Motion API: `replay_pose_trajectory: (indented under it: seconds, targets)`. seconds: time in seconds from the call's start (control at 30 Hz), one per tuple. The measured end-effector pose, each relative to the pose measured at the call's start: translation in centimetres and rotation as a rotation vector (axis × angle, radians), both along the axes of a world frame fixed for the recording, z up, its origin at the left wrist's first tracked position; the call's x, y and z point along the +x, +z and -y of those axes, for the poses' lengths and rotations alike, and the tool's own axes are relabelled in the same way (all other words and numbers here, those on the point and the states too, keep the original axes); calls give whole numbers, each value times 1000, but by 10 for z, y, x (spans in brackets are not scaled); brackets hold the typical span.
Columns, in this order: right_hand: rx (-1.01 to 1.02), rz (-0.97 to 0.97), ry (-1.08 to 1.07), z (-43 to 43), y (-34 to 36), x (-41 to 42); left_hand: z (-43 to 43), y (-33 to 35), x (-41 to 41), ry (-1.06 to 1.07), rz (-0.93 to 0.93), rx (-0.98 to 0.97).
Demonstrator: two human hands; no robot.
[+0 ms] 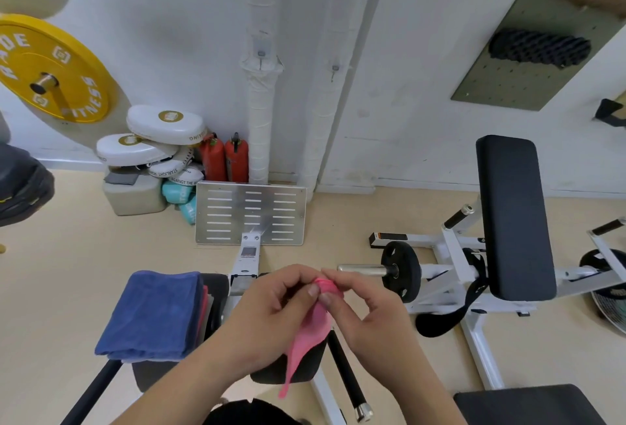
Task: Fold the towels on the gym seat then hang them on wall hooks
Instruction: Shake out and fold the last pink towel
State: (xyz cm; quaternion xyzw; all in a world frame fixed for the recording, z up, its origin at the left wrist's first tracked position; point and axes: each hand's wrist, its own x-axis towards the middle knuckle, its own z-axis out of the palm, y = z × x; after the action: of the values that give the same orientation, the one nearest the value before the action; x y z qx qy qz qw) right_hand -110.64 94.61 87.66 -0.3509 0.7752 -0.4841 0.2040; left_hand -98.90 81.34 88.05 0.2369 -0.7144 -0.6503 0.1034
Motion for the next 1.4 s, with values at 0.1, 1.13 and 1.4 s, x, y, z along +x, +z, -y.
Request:
replay_pose_trajectory:
  seconds: [0.1,1.13,1.4]
  targets:
    - [49,11,-11,1,1,-2,3,-2,-1,-5,-7,-53]
    - [-91,-23,-672,-34,-3,-61,69,-27,19,238,43,-187]
    - [-58,68,-682,-19,-23,-70,68,-30,14,494,60,134]
